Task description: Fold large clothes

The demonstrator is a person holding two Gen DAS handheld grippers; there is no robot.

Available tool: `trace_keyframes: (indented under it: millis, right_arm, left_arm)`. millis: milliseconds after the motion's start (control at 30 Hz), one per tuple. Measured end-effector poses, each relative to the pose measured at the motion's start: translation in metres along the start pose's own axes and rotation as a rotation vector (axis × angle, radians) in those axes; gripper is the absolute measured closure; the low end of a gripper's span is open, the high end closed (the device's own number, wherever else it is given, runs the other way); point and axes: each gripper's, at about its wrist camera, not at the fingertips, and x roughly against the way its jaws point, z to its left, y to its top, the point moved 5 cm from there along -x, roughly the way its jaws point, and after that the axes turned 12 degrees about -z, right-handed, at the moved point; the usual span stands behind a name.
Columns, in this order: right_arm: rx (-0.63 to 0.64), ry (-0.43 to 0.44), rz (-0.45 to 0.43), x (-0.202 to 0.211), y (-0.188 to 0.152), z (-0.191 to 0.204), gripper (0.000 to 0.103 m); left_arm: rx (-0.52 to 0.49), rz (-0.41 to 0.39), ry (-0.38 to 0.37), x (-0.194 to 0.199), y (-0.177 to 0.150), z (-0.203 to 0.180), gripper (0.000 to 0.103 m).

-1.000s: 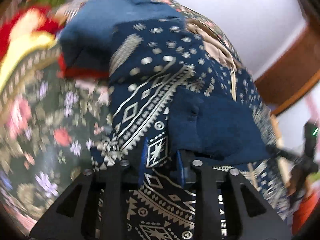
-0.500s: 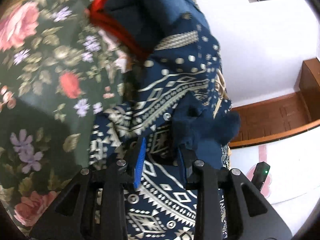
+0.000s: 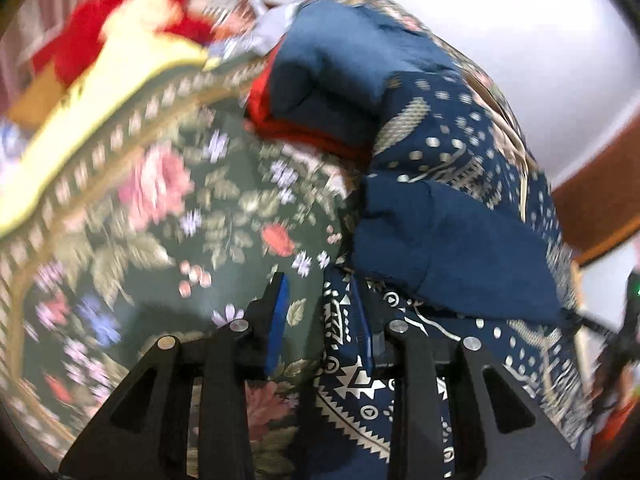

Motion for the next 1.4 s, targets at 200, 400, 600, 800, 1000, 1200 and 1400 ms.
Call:
trace_keyframes:
  millis: [200,400,600,800,1000,1200,1400]
  right_arm:
    - [-0.004,0.027,-0.073,0.028,0.024,0.001,0.035]
    - [0.014,0.048,-0.197,0.061,0.066,0.004,0.035]
    - [0.065,0.056,-0.297,0.069,0.109,0.014,0.031]
    - [0.074,0.08,-0.339,0.048,0.15,0.022,0.031]
    - [0.04,0.086,-0.297,0.001,0.176,0.018,0.031]
    - [-0.01,0.077,-0.226,-0.058,0.197,0.014,0.031]
    - [-0.106,0.091,-0.151,-0.109,0.208,0.011,0.031]
  left_arm:
    - [-0.294,-0.078,0.022,0.014,0.039,-0.058,0.061]
    - [-0.395,-0.142,-0.057,0.013,0.079,-0.124,0.051]
    - [-0.451,-0.193,-0.122,-0.004,0.125,-0.182,0.045]
    - [-0.423,-0.147,-0.161,-0.055,0.161,-0.219,0.044]
    - [-0.331,-0.021,-0.184,-0.125,0.182,-0.235,0.044]
    - [-0.16,0.105,-0.286,-0.185,0.187,-0.244,0.049]
    - [-0.154,0.144,-0.157,-0.239,0.179,-0.247,0.07]
